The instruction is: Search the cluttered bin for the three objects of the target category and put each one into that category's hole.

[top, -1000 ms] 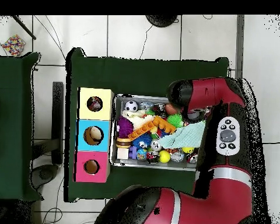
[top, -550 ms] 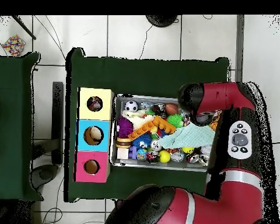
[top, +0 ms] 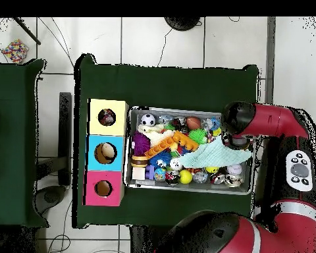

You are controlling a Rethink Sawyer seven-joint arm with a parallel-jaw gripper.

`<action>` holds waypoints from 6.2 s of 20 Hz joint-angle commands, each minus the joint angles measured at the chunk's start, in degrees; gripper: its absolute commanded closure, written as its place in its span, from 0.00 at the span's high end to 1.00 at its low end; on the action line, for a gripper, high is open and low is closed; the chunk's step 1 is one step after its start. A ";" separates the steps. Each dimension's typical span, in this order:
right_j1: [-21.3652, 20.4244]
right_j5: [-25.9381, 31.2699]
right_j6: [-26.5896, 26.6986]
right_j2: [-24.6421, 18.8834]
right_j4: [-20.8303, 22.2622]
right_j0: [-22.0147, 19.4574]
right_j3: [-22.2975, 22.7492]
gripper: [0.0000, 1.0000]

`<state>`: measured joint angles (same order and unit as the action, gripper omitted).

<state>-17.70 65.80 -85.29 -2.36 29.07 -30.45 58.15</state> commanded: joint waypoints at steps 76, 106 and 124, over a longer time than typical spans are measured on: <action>-6.09 -2.59 -7.53 -1.82 -29.23 3.09 17.60 1.00; -5.32 -10.60 13.48 -7.05 -13.50 1.16 7.81 1.00; -1.38 -2.74 19.10 -6.82 -1.48 0.66 2.80 1.00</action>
<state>-22.35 57.69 -84.95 -5.78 20.15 -30.23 64.39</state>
